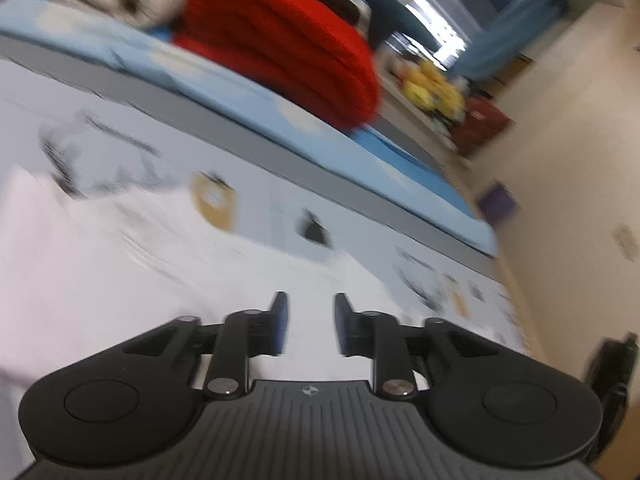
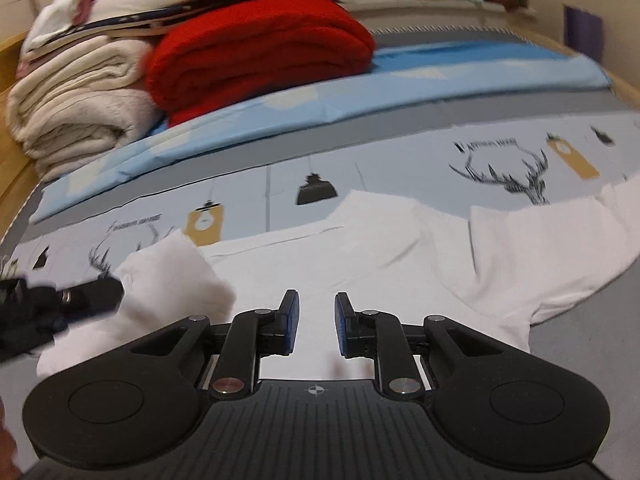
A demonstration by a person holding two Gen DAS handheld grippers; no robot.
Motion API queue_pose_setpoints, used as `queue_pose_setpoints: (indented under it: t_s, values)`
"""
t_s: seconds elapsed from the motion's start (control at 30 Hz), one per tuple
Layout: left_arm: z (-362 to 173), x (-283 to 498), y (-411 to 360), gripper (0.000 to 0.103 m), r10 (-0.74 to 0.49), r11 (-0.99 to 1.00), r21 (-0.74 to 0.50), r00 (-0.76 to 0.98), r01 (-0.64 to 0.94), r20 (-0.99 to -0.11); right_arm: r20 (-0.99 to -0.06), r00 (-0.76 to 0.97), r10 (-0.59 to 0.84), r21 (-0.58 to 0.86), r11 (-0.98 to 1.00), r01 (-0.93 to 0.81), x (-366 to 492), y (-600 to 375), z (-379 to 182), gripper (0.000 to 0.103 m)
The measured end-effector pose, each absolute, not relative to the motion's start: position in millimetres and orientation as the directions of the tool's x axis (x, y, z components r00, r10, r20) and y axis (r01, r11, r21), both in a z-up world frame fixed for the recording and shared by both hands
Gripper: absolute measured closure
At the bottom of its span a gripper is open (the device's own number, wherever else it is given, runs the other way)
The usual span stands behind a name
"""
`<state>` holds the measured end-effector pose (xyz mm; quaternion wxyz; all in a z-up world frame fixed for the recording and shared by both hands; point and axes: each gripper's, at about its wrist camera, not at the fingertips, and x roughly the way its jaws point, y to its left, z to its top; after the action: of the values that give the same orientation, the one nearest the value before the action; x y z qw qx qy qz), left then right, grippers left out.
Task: Fold small clothes
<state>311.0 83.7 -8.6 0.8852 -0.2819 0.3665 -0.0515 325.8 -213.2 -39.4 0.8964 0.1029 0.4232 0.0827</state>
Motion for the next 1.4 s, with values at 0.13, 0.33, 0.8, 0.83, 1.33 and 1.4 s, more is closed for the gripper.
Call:
queue_pose_setpoints:
  t_s: [0.13,0.33,0.8,0.83,1.33,1.4]
  values:
    - [-13.1,308.7,124.5,0.073,-0.06,0.853,-0.414,0.729,-0.317,-0.681,-0.766,0.596,0.239,0.292,0.956,-0.008,339.4,-215.9,-50.6,0.077]
    - [-33.4,297.8,165.6,0.073,0.065,0.771,-0.359,0.625,-0.527,-0.778,-0.785,0.534,0.314,0.328,0.942,-0.072,344.1,-187.1,-65.5,0.077]
    - [-26.6,282.1,221.0,0.073,0.086,0.656,-0.41,0.603,-0.634,-0.793,-0.839,0.496,0.224,-0.001,0.91,-0.414,323.1,-77.0,-104.5,0.062]
    - [-26.3,280.9,224.1,0.073,0.089,0.654,-0.41,0.602,-0.636,-0.794,-0.837,0.505,0.208,-0.039,0.899,-0.435,320.6,-73.2,-106.8,0.062]
    - [-26.6,283.1,206.9,0.073,0.078,0.676,-0.4,0.6,-0.619,-0.796,-0.703,0.711,0.002,0.178,0.969,0.173,323.0,-242.7,-69.9,0.097]
    - [-28.6,282.8,203.6,0.073,0.081,0.678,-0.393,0.595,-0.621,-0.8,-0.774,0.631,0.049,0.261,0.933,0.247,324.3,-263.3,-89.0,0.095]
